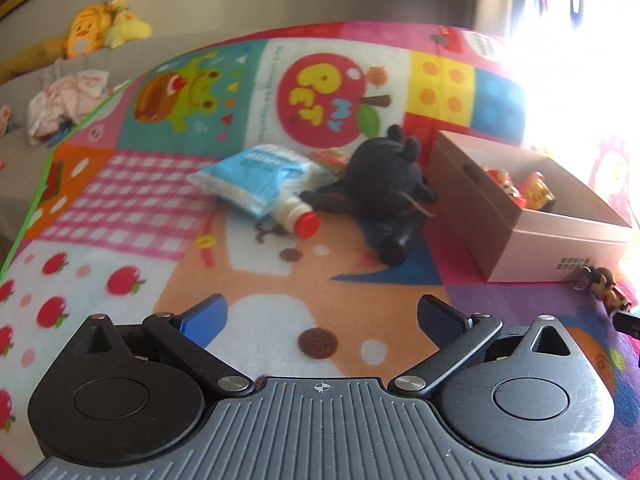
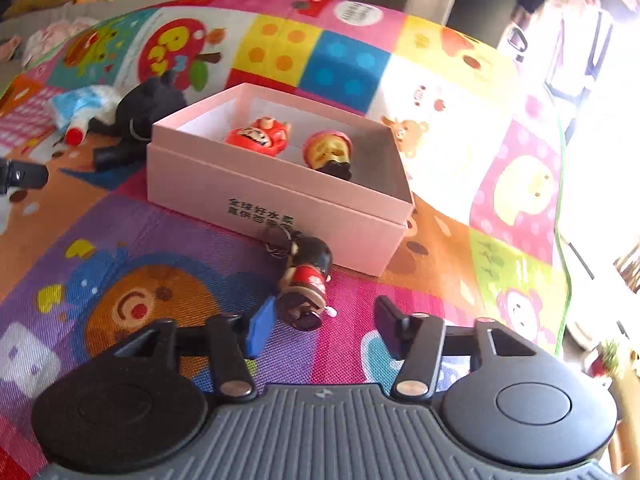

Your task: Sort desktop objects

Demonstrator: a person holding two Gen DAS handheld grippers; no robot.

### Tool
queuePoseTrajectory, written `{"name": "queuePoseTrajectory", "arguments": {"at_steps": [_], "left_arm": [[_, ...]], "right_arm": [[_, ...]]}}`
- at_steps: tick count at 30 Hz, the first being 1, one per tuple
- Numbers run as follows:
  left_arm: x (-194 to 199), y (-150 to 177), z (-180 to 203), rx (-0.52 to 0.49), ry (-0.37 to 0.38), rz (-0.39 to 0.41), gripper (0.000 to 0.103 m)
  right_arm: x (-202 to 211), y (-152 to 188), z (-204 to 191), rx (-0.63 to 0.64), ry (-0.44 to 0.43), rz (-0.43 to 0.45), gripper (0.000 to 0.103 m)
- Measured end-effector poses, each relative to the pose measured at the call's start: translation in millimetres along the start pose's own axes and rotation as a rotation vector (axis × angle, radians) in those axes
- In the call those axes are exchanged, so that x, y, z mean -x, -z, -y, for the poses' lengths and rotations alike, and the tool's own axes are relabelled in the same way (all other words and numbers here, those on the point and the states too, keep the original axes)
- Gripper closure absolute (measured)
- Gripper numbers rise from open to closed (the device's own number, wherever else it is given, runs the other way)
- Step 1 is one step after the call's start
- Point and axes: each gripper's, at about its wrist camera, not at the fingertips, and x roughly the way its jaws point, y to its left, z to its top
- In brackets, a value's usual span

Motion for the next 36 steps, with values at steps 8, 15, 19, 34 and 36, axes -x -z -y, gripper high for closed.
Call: {"name": "queuePoseTrajectory", "arguments": {"at_steps": [8, 15, 19, 34, 36], "left_arm": [[-43.1, -29.6, 43.0, -0.176, 0.041, -0.007, 0.024], [-72.6, -32.5, 56.4, -0.215, 0.059, -0.06, 0.06], [-61.1, -28.2, 64.7, -0.253, 0.085, -0.062, 0.077], [31.2, 27.9, 83.9, -0.312, 0.342, -0.123, 0.057], [29.1, 30.2, 82.9, -0.329, 0.298, -0.116, 0.041]], "right_arm": [[1.4, 17.4, 15.6, -0.171, -0.057, 0.025, 0.019], [-9.6, 14.8, 27.5, -0.247, -0.116, -0.011, 0.003], [-13.2, 15.4, 32.5, -0.282, -0.13, -0.029, 0.002], [-12.1, 15.3, 24.7, -0.242, -0.103, -0.037, 0.0], [-12.2, 15.3, 24.3, -0.241, -0.098, -0.038, 0.0]]}}
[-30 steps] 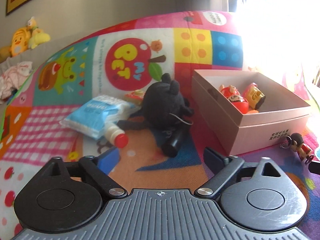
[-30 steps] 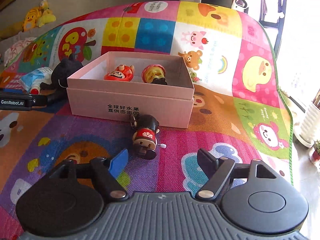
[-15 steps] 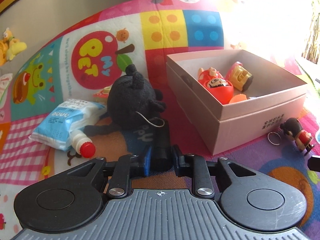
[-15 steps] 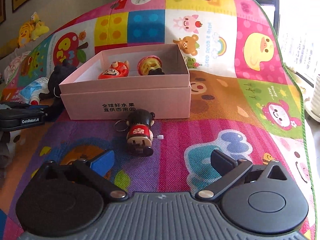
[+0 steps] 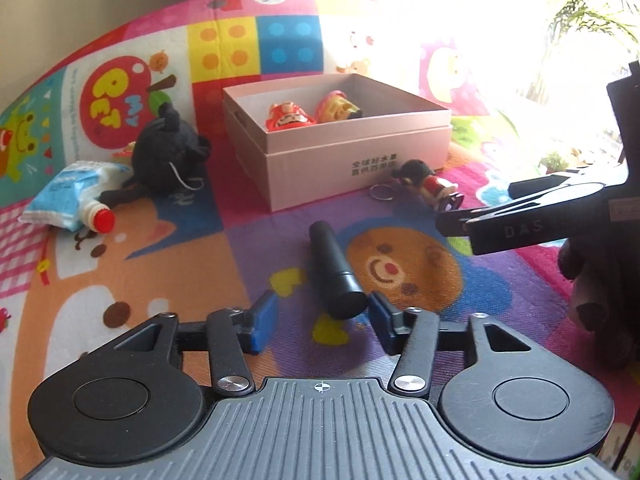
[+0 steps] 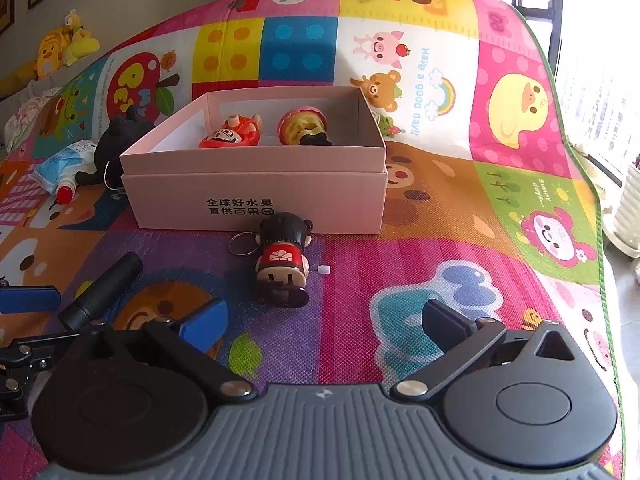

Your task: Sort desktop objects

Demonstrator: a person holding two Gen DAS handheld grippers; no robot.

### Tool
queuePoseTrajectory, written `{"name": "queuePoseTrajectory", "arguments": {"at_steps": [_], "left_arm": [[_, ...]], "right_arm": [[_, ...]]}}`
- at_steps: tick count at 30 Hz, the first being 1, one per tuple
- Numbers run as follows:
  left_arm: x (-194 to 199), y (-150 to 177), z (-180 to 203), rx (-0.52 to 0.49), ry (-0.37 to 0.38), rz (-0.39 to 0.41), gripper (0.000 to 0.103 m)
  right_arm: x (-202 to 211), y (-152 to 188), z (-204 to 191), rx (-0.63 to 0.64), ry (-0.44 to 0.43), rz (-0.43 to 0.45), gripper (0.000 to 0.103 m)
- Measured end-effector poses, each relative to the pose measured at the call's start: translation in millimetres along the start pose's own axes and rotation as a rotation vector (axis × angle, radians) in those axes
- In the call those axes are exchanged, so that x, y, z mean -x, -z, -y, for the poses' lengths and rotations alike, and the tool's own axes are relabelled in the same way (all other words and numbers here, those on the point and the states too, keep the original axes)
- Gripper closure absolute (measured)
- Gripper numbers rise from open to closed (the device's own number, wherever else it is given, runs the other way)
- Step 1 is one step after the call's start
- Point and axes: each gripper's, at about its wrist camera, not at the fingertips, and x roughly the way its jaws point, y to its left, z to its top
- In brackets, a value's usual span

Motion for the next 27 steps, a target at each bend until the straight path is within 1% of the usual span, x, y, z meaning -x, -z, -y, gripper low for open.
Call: {"name": "queuePoseTrajectory", "arguments": {"at_steps": [1, 3, 4, 7, 9, 10, 11, 12, 13, 15, 16, 17, 18, 21, 24, 27], "left_arm": [[-2.3, -0.3, -3.0, 0.007, -0.024, -0.008, 0.04], [-4.1, -2.1, -12.6, 0.042, -0.06, -0.009, 0.026], [-4.7, -3.1, -16.2, 0.053, -0.087, -0.006, 0.024], [-8.7, -6.5, -31.0, 0.061, -0.214, 0.01, 0.02], [-12.7, -8.3, -45.1, 0.098, -0.273, 0.002, 0.02], [-13.5, -8.5, -52.6, 0.125, -0.286, -0.005, 0.019], [-13.2, -8.7, -58.1, 0.15, -0.285, -0.007, 0.019], [-11.3, -9.0, -63.2, 0.176, -0.263, -0.005, 0.019], [-9.5, -9.5, -65.3, 0.189, -0.233, 0.0, 0.018], [-6.3, -10.9, -62.4, 0.205, -0.132, 0.013, 0.01], [-6.7, -12.4, -58.8, 0.206, -0.097, 0.02, 0.008], [-8.2, -14.6, -54.2, 0.197, -0.078, 0.028, 0.008], [-12.2, -17.8, -47.3, 0.176, -0.07, 0.035, 0.008], [-31.0, -29.6, -34.5, 0.129, -0.092, 0.047, 0.008], [-49.0, -41.7, -31.1, 0.127, -0.081, 0.043, 0.007], [-60.1, -49.5, -24.8, 0.095, -0.079, 0.054, 0.007]], "right_arm": [[-0.1, 0.1, 0.1, -0.001, 0.003, -0.001, 0.0], [-1.3, -0.2, 0.3, -0.003, 0.005, -0.007, 0.0], [-2.1, -0.4, 0.4, -0.006, 0.006, -0.012, 0.0], [-4.5, -0.8, 1.4, -0.013, 0.008, -0.025, 0.0], [-5.0, -0.7, 1.6, -0.014, 0.008, -0.027, 0.0], [-5.0, -0.3, 1.7, -0.013, 0.009, -0.028, 0.0], [-5.1, -0.4, 1.6, -0.012, 0.01, -0.029, 0.0], [-5.4, -0.4, 1.4, -0.011, 0.011, -0.03, 0.0], [-5.6, -0.4, 1.4, -0.011, 0.012, -0.033, 0.0], [-6.3, -0.7, 0.9, -0.009, 0.016, -0.036, 0.0], [-6.5, -0.4, 0.6, -0.008, 0.022, -0.037, 0.0], [-6.4, -0.3, 0.3, -0.008, 0.027, -0.037, 0.0], [-6.3, -0.2, 0.0, -0.007, 0.031, -0.037, 0.0], [-5.8, 0.1, 0.1, -0.01, 0.039, -0.036, 0.0], [-6.0, -0.1, 1.0, -0.013, 0.038, -0.037, 0.0], [-6.9, -0.4, 1.9, -0.019, 0.032, -0.041, 0.0]]}}
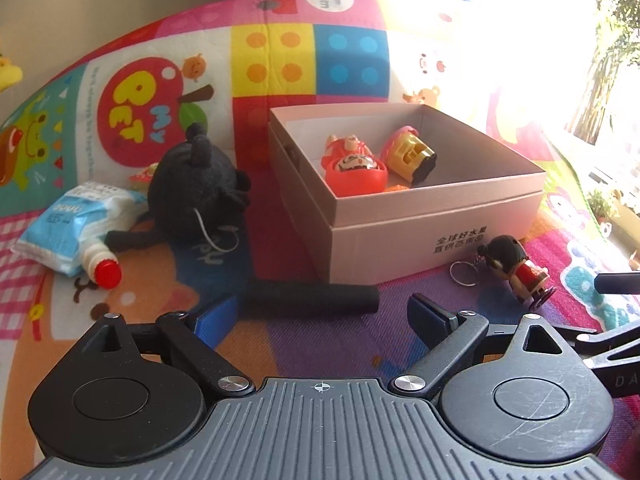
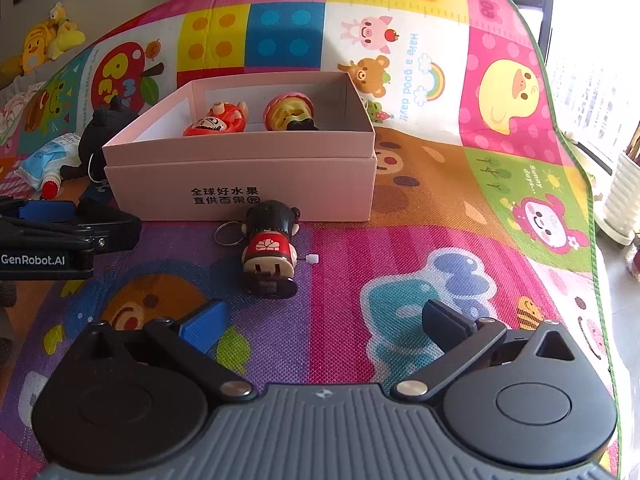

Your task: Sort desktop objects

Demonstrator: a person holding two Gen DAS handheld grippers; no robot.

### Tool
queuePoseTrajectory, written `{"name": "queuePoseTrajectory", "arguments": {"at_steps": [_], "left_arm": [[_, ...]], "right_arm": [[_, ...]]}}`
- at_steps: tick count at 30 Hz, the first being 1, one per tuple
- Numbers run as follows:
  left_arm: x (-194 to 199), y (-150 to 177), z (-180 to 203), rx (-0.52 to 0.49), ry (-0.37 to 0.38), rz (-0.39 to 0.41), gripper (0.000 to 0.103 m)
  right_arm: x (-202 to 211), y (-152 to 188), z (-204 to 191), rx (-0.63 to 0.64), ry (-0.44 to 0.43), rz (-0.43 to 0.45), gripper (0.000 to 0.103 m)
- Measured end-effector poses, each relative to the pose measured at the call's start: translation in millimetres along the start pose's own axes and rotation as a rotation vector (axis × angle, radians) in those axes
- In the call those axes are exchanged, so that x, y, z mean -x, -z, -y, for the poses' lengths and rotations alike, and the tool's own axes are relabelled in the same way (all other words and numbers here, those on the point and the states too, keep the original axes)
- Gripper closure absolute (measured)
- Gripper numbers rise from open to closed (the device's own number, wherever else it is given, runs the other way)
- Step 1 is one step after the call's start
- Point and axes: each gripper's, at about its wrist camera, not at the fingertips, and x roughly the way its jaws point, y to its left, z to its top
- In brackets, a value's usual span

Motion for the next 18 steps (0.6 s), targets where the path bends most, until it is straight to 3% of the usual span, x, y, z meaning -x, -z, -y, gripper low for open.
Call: {"name": "queuePoseTrajectory", "arguments": {"at_steps": [4, 10, 15, 18], "left_arm": [[-7.3, -4.6, 4.0, -0.006, -0.002, 0.007, 0.007], [4.3, -1.5, 13.5, -0.024, 0.104, 0.007, 0.007], [-1.7, 1.4, 16.0, -0.03, 0.008, -0.006, 0.008], [-7.8, 0.3, 11.9, 0.0, -0.006, -0.028, 0.009]], "right_arm": [[-0.8, 0.0, 1.1, -0.004, -0.004, -0.003, 0.0], [-1.4, 0.0, 1.2, -0.004, -0.003, -0.003, 0.0], [-0.7, -0.4, 1.3, -0.004, -0.004, -0.003, 0.0], [-0.2, -0.6, 1.3, -0.004, -0.005, -0.004, 0.0]]}}
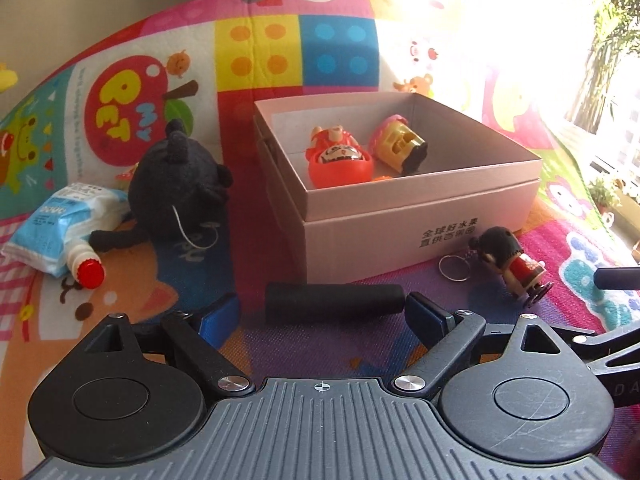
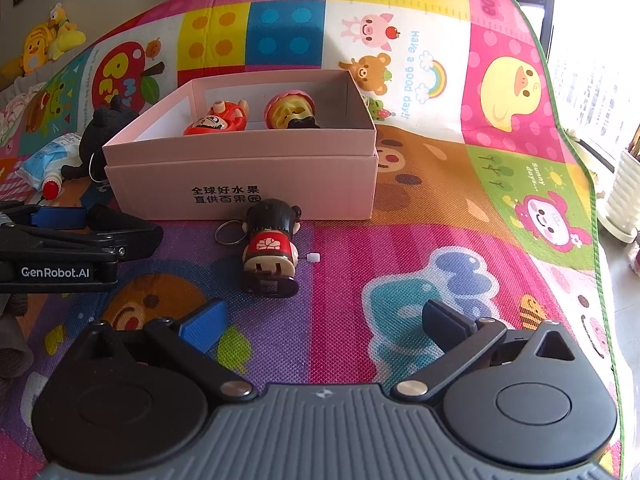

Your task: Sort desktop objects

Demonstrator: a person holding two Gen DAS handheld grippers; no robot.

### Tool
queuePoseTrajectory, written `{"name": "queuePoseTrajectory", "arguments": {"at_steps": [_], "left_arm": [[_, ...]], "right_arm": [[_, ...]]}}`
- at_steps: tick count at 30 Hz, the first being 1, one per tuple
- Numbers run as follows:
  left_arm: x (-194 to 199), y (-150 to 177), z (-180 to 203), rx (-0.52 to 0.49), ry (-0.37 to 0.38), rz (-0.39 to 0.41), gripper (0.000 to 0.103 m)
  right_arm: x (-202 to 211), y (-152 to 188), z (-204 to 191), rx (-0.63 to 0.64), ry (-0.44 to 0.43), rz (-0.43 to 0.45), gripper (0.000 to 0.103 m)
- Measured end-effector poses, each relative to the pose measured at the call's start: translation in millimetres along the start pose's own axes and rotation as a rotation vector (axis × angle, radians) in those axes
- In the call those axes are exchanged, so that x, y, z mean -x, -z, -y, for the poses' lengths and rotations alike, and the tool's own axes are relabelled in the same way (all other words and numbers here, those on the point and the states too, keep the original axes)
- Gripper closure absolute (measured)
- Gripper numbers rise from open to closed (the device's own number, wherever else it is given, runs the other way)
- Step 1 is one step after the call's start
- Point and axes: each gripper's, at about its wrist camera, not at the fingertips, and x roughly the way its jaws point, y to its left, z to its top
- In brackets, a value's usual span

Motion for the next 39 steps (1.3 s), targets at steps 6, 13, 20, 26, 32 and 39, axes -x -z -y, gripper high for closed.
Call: {"name": "queuePoseTrajectory", "arguments": {"at_steps": [6, 13, 20, 26, 32, 39], "left_arm": [[10.4, 6.0, -0.6, 0.011, -0.036, 0.037, 0.007], [30.6, 20.8, -14.4, 0.096, -0.035, 0.06, 0.006], [26.6, 20.7, -24.6, 0.158, -0.01, 0.039, 0.005], [26.7, 21.2, -27.1, 0.17, 0.0, 0.038, 0.005], [26.2, 21.8, -27.3, 0.175, 0.003, 0.035, 0.004], [25.0, 21.8, -28.0, 0.176, 0.0, 0.03, 0.004]], "right_arm": [[3.7, 1.2, -2.4, 0.018, -0.008, 0.023, 0.0], [4.2, -8.4, -37.7, 0.258, 0.128, 0.129, 0.033], [-14.1, -25.3, -54.3, 0.291, 0.091, 0.048, 0.074], [10.8, -43.7, -29.5, 0.084, -0.138, -0.01, 0.074], [16.0, -42.9, -6.7, -0.077, -0.29, -0.052, 0.073], [31.9, -21.9, -17.0, 0.086, -0.221, 0.002, 0.071]]}}
